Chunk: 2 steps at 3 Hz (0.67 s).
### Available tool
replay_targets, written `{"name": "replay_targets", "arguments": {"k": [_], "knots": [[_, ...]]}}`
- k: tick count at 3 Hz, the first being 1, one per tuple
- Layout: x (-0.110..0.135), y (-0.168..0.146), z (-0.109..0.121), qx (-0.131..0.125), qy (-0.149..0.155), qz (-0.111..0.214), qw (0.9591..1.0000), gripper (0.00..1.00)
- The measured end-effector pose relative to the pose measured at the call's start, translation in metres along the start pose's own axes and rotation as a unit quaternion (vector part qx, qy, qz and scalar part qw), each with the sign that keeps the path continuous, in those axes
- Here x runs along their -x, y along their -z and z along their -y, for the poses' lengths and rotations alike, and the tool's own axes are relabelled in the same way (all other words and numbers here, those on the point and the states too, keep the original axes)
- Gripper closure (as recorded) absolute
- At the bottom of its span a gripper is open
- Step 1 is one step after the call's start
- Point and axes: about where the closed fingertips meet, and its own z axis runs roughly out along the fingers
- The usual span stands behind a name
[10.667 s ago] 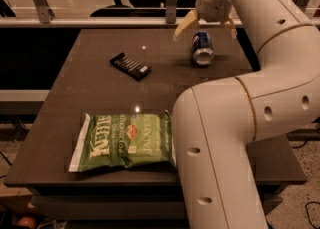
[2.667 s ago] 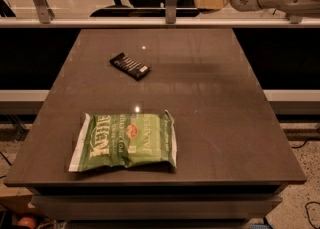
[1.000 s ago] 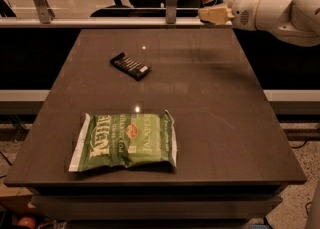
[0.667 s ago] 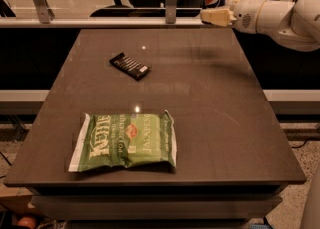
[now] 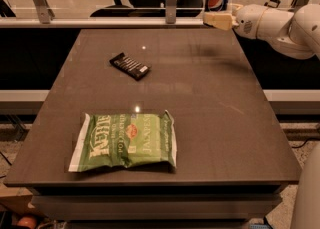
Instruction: Place pepsi can upright
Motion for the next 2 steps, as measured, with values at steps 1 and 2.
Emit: {"name": "replay_targets", "arguments": {"k": [1, 2], "knots": [[-0.0068, 0.0029, 0.0031, 0.0, 0.03, -0.001, 0.9996, 1.0], [-0.0151, 0.0078, 0.0046, -0.003, 0.053, -0.017, 0.9984, 1.0]]}}
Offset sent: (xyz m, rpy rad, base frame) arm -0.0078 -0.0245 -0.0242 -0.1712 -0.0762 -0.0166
